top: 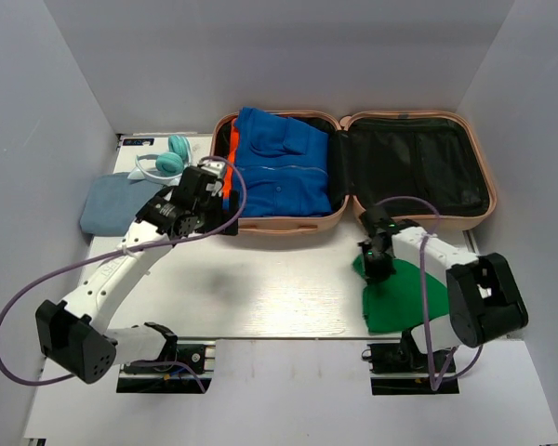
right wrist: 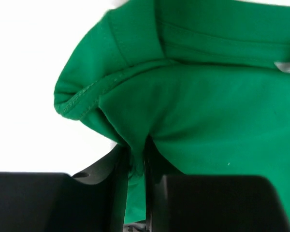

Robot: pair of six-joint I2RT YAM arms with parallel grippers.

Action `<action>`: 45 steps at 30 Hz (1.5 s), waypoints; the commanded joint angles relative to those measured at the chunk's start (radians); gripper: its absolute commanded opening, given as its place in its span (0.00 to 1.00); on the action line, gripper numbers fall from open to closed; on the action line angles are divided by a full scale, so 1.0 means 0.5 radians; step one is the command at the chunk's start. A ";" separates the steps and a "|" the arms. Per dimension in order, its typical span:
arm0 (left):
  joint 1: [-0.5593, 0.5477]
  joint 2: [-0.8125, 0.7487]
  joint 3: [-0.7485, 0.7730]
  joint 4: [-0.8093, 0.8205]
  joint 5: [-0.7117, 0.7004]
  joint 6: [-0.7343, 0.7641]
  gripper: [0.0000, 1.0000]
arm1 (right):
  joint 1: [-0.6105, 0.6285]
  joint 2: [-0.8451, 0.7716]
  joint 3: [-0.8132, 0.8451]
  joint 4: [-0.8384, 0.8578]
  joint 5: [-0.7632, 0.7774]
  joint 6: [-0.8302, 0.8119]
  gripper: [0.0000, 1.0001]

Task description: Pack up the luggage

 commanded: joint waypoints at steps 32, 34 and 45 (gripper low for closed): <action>-0.041 -0.354 -0.338 -0.559 -0.197 -0.778 1.00 | 1.164 0.570 1.230 0.265 -0.534 0.225 0.84; -0.163 -0.400 -0.561 -0.526 -0.135 -0.980 1.00 | 1.050 0.396 1.135 0.148 -0.340 0.253 0.87; -0.811 -0.281 -1.050 0.158 -0.006 -1.580 1.00 | 0.652 -0.087 0.457 0.159 0.176 0.116 0.90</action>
